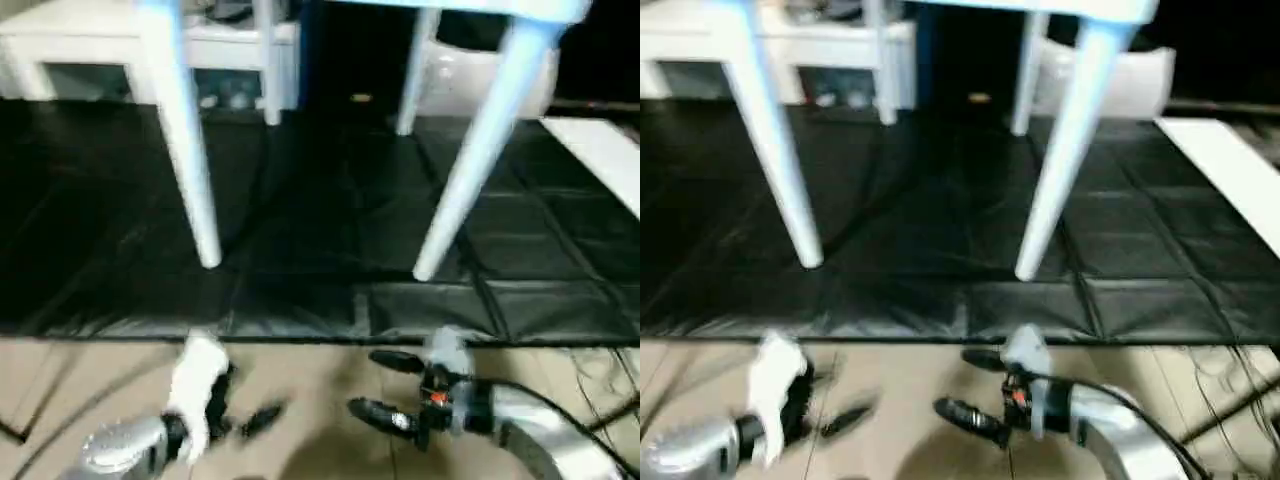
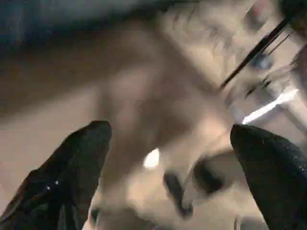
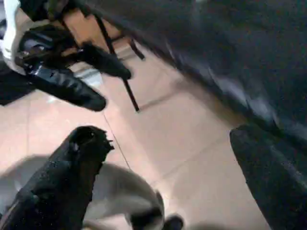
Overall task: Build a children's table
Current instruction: Flip table
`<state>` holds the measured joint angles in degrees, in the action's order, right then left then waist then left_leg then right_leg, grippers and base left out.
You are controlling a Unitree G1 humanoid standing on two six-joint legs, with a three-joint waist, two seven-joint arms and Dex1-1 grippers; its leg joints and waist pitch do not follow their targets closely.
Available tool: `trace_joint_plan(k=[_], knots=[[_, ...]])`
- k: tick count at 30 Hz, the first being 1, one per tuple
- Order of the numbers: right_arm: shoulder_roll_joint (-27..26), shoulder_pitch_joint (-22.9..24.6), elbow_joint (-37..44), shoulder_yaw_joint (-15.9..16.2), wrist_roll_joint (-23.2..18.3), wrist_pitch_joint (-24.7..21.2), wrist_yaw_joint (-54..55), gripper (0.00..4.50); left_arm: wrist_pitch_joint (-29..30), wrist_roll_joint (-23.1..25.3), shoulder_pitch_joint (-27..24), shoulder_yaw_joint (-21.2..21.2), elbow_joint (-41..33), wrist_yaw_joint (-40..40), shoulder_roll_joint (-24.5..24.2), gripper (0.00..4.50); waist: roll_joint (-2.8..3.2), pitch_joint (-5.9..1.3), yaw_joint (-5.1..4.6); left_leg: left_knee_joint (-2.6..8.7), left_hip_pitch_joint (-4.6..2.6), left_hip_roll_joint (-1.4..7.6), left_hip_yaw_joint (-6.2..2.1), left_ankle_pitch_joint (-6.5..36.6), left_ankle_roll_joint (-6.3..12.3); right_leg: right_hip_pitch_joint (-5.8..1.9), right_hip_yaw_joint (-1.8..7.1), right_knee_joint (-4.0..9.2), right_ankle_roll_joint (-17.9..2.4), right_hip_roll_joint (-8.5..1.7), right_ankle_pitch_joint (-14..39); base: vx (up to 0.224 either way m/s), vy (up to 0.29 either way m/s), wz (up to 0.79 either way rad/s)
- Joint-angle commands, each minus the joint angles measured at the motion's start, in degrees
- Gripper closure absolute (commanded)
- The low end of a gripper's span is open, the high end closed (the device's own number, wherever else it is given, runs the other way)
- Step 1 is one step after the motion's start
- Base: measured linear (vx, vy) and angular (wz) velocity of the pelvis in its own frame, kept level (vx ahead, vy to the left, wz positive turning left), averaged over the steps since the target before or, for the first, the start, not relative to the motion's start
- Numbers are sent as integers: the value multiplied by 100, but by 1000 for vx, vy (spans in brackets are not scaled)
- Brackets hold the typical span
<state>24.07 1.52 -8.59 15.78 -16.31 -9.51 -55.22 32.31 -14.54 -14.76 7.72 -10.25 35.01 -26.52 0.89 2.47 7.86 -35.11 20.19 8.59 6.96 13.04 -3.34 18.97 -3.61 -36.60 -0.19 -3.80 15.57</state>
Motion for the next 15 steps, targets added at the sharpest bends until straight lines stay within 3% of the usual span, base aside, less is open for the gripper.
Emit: trace_joint_plan(k=[1, 2, 3, 4, 5, 6, 7, 9, 10, 12, 13, 15], knots=[[-39, -184, -481, 163, 328, 177, 132, 0, 74, 241, 149, 88, 372, -147, -2, 6, 25, -179, -38, 582, 44, 412, -144, 1210, 155, -66, 343, 549, -1083, -529, 624, 0, 0, 0], [-102, -355, -1026, 301, 564, 331, 287, 0, -28, 405, 318, 166, 889, -259, 59, 6, 31, -189, -23, 572, 47, 423, -142, 1084, 198, -79, 348, 538, -1118, -541, 467, 0, 0, 0], [-217, -503, -1624, 423, 739, 377, 463, 0, -211, 509, 563, 189, 1617, -387, 236, 6, -26, -218, -26, 536, 46, 409, -115, 690, 304, -79, 331, 496, -1199, -519, 72, 0, 0, 0], [-321, -621, -2150, 532, 923, 533, 607, 0, -350, 565, 773, 215, 2228, -460, 380, 6, -33, -209, -45, 502, 47, 368, -67, 482, 389, -43, 327, 511, -1306, -520, -92, 0, 0, 0], [-389, -684, -2458, 591, 1032, 640, 689, 0, -428, 583, 899, 225, 2594, -501, 471, 6, -12, -245, -45, 495, 25, 350, -53, 386, 360, -68, 312, 497, -1345, -511, -183, 0, 0, 0], [-462, -711, -2650, 598, 1061, 648, 783, 0, -482, 610, 978, 250, 2871, -509, 523, 6, -29, -266, -1, 483, 22, 405, -60, 281, 373, -102, 325, 469, -1407, -556, -445, 0, 0, 0], [-723, -826, -3305, 572, 1207, 763, 1264, 0, -742, 761, 1231, 368, 3713, -631, 660, 6, -46, -272, -7, 495, 38, 422, -62, 216, 414, -102, 305, 434, -1409, -532, -657, 0, 0, 0], [-911, -912, -3745, 523, 1290, 829, 1652, 0, -988, 878, 1402, 432, 4255, -776, 758, 6, -21, -295, -14, 486, 23, 421, -69, 197, 416, -102, 309, 426, -1425, -554, -809, 0, 0, 0], [-1173, -1040, -4325, 369, 1334, 872, 2262, 0, -1569, 951, 1655, 279, 4922, -1233, 999, 6, -49, -317, -21, 463, 41, 426, -78, -10, 447, -104, 312, 384, -1469, -558, -1209, 0, 0, 0], [-1359, -1120, -4716, 212, 1309, 826, 2748, 0, -1867, 841, 1832, -28, 5317, -1633, 1232, 6, -39, -322, -22, 477, 38, 478, -79, 130, 466, -111, 295, 378, -1542, -582, -1330, 0, 0, 0], [-1534, -1166, -5063, 41, 1232, 743, 3191, 0, -1914, 713, 1981, -283, 5636, -1932, 1426, 6, -67, -293, -54, 501, 44, 484, -60, 277, 475, -97, 303, 384, -1576, -583, -1205, 0, 0, 0], [-1586, -1178, -5166, -13, 1204, 722, 3315, 0, -1911, 685, 2024, -347, 5729, -2013, 1479, 6, -44, -265, -45, 558, -2, 518, -61, 744, 371, -81, 309, 451, -1571, -615, -583, 0, 0, 0]])
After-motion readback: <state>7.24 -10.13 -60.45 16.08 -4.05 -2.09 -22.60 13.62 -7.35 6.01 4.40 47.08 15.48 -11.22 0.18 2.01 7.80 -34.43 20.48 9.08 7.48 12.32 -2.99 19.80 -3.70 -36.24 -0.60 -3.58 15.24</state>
